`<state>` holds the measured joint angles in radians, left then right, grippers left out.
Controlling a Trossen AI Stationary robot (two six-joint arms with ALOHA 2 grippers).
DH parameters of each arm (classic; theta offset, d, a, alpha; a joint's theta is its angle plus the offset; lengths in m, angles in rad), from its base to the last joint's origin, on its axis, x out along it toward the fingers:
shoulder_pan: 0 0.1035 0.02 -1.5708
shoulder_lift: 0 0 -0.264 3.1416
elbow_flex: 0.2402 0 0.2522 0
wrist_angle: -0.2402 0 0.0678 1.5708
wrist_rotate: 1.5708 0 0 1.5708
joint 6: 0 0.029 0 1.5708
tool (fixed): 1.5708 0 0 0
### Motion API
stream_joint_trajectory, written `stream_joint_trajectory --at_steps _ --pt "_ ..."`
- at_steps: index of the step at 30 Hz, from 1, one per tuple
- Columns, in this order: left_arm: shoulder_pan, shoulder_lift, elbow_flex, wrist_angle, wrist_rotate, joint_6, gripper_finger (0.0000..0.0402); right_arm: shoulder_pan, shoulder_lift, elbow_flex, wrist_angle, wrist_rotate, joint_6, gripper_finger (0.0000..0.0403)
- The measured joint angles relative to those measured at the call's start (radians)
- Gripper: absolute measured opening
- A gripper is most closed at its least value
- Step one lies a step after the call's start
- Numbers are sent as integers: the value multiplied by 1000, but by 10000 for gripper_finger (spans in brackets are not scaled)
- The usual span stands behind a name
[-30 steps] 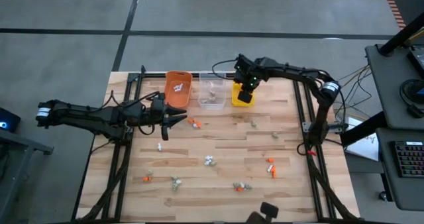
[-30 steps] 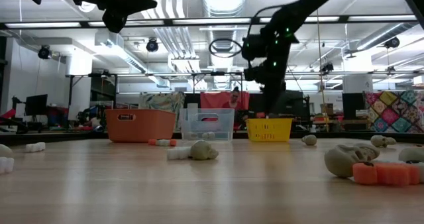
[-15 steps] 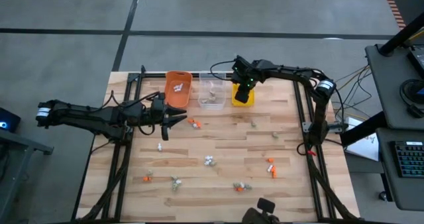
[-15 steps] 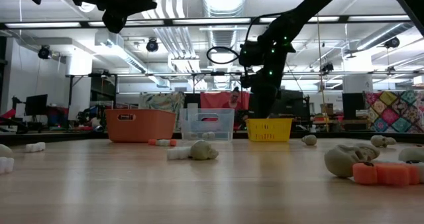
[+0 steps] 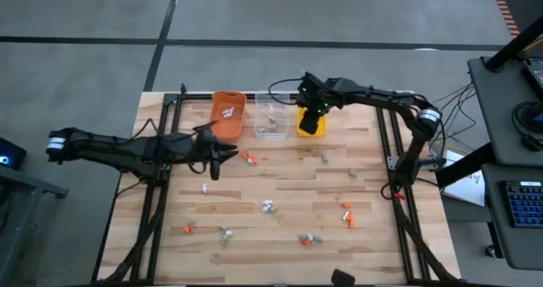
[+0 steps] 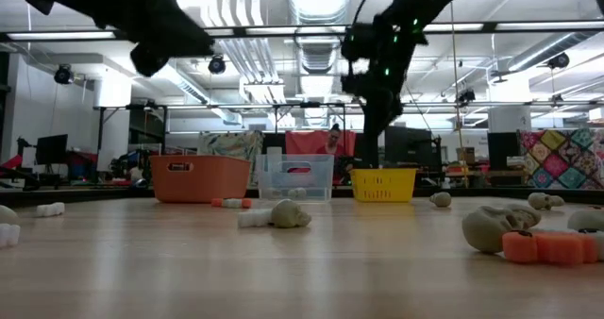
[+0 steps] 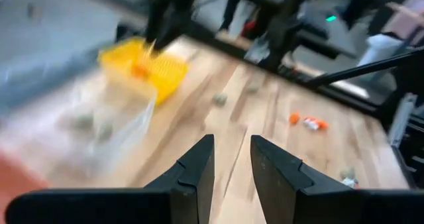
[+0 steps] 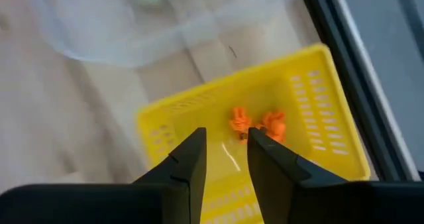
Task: Sort Halloween decoration
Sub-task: Put the white skeleton toy into the orange bin
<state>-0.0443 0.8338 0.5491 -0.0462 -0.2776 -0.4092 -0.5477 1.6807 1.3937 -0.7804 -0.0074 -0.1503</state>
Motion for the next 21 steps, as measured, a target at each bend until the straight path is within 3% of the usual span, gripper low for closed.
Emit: stream_joint_trajectory --at_steps 7,14,21 --pt "-20 63 14 -182 -1 -255 81 122 -157 -44 2 8 62 95" --pt "-92 142 78 -475 8 -512 81 261 -307 -153 78 14 168 95" --pt "-208 247 151 -666 34 -719 81 408 -381 -252 175 159 246 95"
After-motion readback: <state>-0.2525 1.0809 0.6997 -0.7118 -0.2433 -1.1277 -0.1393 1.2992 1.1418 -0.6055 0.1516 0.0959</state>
